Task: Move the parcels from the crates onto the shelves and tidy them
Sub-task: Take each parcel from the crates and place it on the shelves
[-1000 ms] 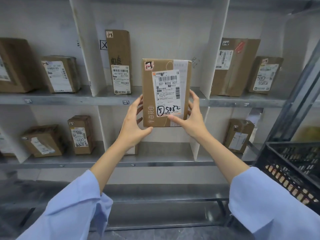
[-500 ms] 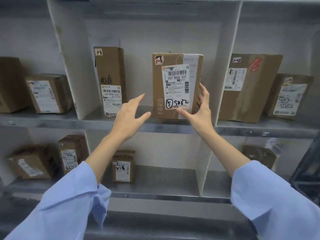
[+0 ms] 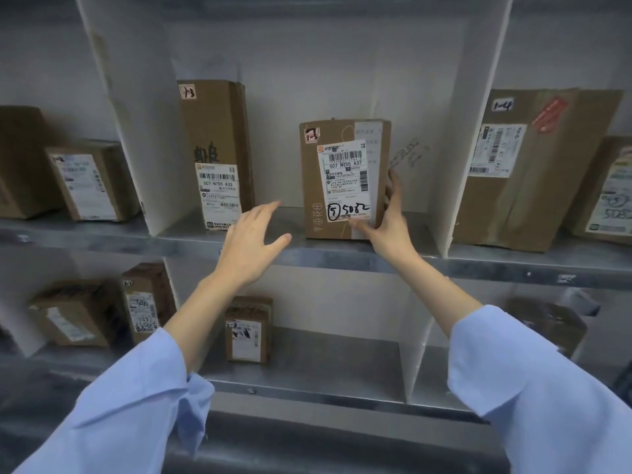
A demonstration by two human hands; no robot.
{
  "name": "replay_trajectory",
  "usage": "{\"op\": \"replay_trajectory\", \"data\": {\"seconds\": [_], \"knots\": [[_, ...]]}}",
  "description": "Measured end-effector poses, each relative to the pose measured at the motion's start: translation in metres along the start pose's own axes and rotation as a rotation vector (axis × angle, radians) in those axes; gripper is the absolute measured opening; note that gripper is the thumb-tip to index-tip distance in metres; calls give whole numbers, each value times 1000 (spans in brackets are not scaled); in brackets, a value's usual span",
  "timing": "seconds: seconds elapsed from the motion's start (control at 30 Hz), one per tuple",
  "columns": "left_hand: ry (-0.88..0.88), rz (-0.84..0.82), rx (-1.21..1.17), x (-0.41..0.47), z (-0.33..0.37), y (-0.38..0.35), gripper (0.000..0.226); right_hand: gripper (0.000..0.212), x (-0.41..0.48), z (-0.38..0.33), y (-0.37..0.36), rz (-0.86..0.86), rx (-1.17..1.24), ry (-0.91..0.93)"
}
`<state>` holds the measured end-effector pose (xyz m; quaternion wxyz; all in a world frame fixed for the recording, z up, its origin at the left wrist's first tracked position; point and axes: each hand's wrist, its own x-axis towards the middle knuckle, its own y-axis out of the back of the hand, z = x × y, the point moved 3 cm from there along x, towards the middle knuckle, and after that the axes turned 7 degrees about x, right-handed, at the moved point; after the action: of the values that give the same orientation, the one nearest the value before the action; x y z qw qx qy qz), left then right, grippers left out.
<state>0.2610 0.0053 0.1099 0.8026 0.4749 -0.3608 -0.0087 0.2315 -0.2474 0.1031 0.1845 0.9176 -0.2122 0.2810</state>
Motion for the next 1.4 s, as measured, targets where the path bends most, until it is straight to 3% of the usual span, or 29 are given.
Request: {"op": "replay_trajectory", "data": {"seconds": [0.2, 0.43, 0.6, 0.73, 1.0, 1.17, 1.3, 1.4], "knots": [[-47, -13, 105, -8, 3, -5, 62, 109, -3, -2, 3, 12, -124, -34], [-91, 6, 230, -34, -2, 10, 62, 76, -41, -23, 10, 105, -383, -16], [-142, -18, 283, -65, 1, 20, 60, 65, -91, -45, 7, 51, -696, 16], [-175, -102, 302, -96, 10, 21, 70, 63, -140, -62, 8, -18, -879, -115], [-350, -224, 209, -153, 68, 3, 87, 67, -247, -79, 60, -120, -1024, -394], [-494, -290, 94, -175, 135, -20, 87, 70, -300, -87, 124, -63, -1072, -571], [-589, -342, 22, -186, 196, -49, 66, 69, -332, -92, 181, 28, -1084, -687], [-665, -374, -42, -191, 246, -74, 63, 69, -351, -87, 227, 110, -1076, -768]]}}
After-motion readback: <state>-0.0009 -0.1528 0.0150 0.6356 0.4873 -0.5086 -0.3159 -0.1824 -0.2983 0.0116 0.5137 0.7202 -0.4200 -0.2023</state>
